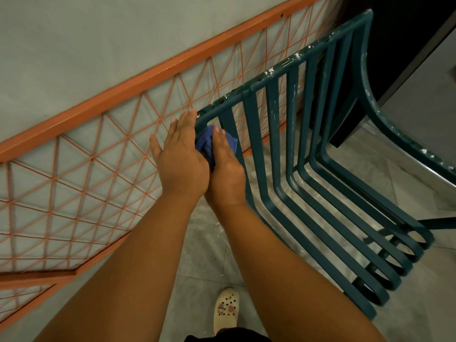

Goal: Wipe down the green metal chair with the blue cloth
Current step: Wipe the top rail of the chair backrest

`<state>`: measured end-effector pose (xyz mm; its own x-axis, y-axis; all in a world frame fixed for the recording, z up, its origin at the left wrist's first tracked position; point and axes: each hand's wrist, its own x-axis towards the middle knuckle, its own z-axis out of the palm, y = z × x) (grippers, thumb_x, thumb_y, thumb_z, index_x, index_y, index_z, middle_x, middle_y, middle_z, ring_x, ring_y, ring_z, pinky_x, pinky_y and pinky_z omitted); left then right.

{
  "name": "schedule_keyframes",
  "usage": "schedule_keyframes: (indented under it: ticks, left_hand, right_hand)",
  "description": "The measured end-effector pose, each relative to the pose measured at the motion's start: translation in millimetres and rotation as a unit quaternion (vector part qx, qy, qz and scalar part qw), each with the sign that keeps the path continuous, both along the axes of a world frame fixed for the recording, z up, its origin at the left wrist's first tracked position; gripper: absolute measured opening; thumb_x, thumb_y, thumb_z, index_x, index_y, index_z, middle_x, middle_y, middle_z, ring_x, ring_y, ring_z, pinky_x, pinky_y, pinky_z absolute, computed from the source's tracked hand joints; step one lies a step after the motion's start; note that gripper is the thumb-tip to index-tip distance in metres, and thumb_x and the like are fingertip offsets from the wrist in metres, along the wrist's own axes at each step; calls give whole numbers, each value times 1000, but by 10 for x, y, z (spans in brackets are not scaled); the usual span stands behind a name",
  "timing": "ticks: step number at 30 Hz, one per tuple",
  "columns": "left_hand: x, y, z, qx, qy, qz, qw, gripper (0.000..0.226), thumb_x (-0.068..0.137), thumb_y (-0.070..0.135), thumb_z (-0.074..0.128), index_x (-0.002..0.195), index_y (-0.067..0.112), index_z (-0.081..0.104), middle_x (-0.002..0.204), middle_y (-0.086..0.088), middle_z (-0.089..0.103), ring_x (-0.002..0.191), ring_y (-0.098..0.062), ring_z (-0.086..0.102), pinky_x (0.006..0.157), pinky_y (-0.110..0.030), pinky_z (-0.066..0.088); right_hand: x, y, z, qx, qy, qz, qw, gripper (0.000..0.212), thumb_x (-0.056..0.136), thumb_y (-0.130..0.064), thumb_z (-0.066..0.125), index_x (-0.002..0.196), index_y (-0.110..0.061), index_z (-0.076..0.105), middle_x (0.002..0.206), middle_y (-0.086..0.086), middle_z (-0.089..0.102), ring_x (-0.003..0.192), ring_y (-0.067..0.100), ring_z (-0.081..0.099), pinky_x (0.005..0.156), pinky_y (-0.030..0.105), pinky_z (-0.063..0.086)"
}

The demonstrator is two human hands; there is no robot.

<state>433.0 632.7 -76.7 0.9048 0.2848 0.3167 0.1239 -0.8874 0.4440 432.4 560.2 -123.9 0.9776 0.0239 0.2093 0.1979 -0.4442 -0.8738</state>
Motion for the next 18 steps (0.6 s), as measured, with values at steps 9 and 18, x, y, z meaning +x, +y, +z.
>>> schedule_keyframes:
  ticks: [9, 18]
  left_hand:
    - [-16, -15, 49, -21, 3, 0, 1000, 79, 74, -11, 41, 146, 21, 32, 151, 1, 36, 142, -16, 27, 117, -51, 2]
    - [79, 93, 215, -580, -24, -35, 814, 60, 85, 10, 45, 144, 9, 33, 135, -7, 51, 118, -18, 55, 103, -31, 43]
  right_hand:
    - [-45, -151, -143, 35, 119, -35, 992, 50, 98, -22, 51, 146, -22, 37, 138, 5, 55, 124, 19, 53, 104, 34, 45]
    - [83, -10, 374, 5, -175, -8, 984, 52, 96, -16, 50, 145, -12, 34, 152, 13, 36, 143, 27, 27, 119, 32, 22]
